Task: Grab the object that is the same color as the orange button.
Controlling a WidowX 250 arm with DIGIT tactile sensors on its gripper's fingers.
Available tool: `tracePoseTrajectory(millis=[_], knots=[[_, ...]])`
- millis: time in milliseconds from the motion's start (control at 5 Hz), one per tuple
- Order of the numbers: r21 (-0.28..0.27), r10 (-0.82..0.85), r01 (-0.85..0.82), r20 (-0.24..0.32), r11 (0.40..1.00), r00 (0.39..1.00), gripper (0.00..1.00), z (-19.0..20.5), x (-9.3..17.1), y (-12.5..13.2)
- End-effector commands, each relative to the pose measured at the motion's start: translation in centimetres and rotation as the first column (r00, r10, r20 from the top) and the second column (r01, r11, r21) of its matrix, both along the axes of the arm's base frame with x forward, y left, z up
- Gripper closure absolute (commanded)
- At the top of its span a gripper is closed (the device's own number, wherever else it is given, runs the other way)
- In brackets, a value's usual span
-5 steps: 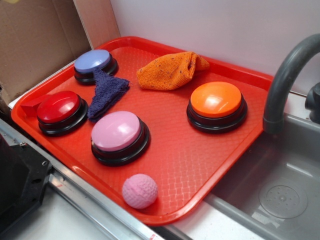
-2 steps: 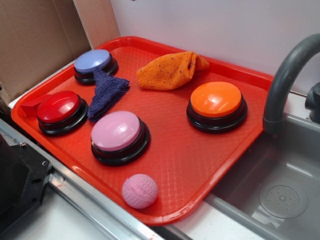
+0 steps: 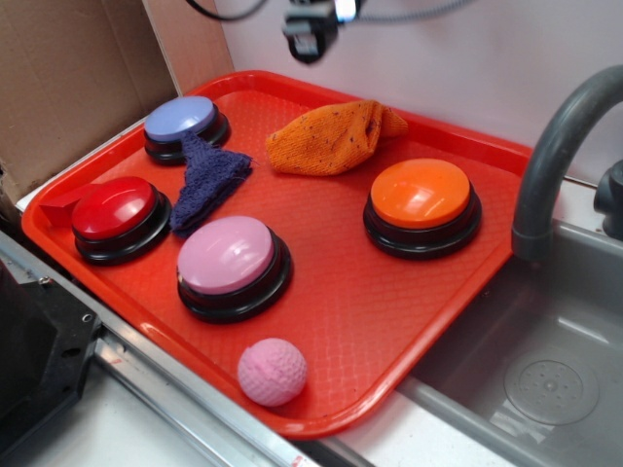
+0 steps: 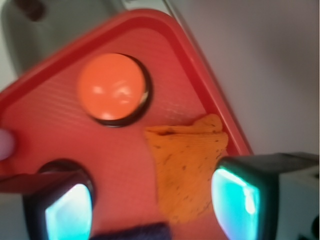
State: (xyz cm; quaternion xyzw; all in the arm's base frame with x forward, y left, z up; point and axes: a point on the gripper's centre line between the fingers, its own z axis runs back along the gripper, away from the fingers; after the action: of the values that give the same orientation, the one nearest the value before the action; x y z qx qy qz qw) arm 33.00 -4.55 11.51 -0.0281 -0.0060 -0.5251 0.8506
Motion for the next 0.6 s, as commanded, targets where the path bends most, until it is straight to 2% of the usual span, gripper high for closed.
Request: tracePoseTrajectory(millis=[0,400], knots=[[0.085,0.086,-0.089,0.044,0.992,0.995,0.0,-2.7,0.9,2.1],[0.153,0.124,-0.126,0.018,0.98,0.992,0.0,-6.9,0.0,3.5]])
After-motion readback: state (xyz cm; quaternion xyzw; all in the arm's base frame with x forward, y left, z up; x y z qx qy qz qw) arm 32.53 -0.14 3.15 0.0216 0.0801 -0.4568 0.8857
